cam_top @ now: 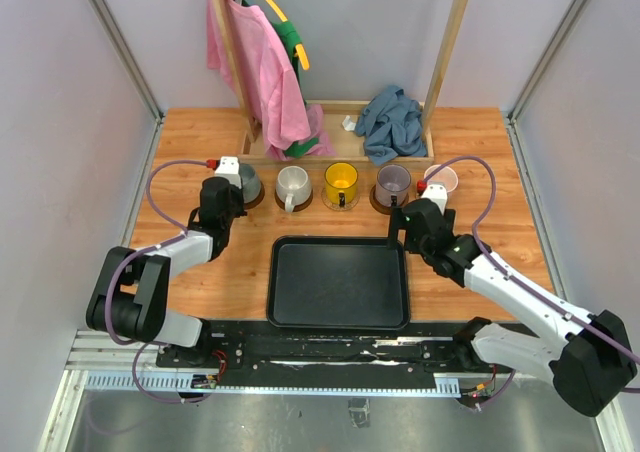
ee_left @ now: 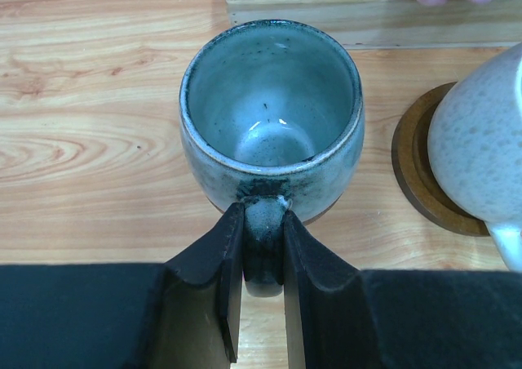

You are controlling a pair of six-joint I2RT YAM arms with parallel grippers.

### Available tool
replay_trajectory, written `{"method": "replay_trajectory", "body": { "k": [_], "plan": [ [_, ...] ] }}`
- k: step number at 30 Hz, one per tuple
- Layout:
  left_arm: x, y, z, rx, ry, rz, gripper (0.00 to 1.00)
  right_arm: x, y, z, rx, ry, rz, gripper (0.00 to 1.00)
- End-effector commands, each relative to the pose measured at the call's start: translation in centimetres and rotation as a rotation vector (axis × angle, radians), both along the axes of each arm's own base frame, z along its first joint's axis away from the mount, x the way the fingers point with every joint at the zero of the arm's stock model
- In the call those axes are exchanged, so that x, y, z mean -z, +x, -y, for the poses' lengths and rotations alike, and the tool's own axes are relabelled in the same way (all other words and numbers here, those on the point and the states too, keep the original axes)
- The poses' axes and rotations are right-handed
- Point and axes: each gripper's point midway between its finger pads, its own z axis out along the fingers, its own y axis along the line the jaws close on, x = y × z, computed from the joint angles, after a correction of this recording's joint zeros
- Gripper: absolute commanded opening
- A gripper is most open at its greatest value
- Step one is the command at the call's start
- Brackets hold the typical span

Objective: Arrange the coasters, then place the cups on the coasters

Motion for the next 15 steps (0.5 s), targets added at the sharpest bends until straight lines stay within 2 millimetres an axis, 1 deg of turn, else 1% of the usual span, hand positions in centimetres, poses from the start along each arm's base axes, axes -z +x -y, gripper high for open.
{"method": "replay_trajectory", "body": {
  "k": [1,3,4,6,8,15],
  "plan": [
    [-2.06,1.18,-0.2,-0.011,-0.019,0.085,0.13,-1.05,0.72,-0.16,0.016,0.023,0.019,1.0],
    [-2.07,1.12,-0.2,-0.009,-0.015,0.082,0.28,-1.01,0.79,-0.28,0.013,0.024,0.016,1.0],
    [-2.03,1.06,-0.26,-0.01,-0.012,0.079,0.34,-0.95,0.78,-0.32,0.011,0.024,0.014,1.0],
    [-2.07,0.96,-0.38,-0.012,-0.005,0.076,0.43,-0.98,0.82,-0.45,0.008,0.027,0.013,1.0],
    [-2.04,0.83,-0.49,-0.015,0.001,0.071,0.5,-1.01,0.87,-0.47,0.009,0.03,0.014,1.0],
    [-2.54,0.36,-0.69,-0.021,0.001,0.076,0.63,-1.06,0.88,-0.69,0.003,0.038,0.013,1.0]
  ]
}}
